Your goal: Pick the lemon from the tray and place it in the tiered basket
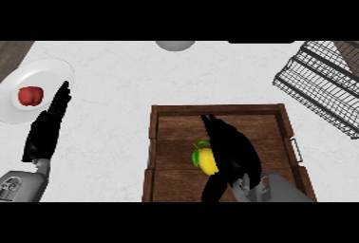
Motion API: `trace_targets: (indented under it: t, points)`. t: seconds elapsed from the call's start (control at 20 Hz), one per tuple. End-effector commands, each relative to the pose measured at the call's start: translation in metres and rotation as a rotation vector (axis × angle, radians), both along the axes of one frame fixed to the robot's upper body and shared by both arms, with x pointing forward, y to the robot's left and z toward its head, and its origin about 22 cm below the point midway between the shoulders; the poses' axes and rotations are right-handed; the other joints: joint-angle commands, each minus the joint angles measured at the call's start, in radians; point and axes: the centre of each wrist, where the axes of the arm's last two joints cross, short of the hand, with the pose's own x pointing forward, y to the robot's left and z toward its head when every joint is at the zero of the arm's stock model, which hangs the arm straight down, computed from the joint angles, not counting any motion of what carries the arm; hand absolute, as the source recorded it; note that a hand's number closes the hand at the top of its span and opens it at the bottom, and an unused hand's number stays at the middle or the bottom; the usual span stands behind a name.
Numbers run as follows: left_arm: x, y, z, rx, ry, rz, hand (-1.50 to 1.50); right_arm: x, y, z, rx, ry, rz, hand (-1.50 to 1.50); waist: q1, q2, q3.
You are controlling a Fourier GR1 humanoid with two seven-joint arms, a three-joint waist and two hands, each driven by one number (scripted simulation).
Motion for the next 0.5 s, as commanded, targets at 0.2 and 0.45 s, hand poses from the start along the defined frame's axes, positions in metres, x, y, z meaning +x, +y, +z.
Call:
trace_targets:
  t: [0.2,0.45]
  points:
    - [0.005,-0.001,0.004,0.000,0.003,-0.006,0.00,0.007,-0.002,-0.018,-0.119,0.090,-0.102,-1.50,0.000,0.001,0.001]
    - [-0.008,-0.007,-0.004,0.006,-0.004,-0.009,0.00,0.008,0.023,-0.020,-0.119,0.113,-0.084,-1.50,0.005,0.001,0.001]
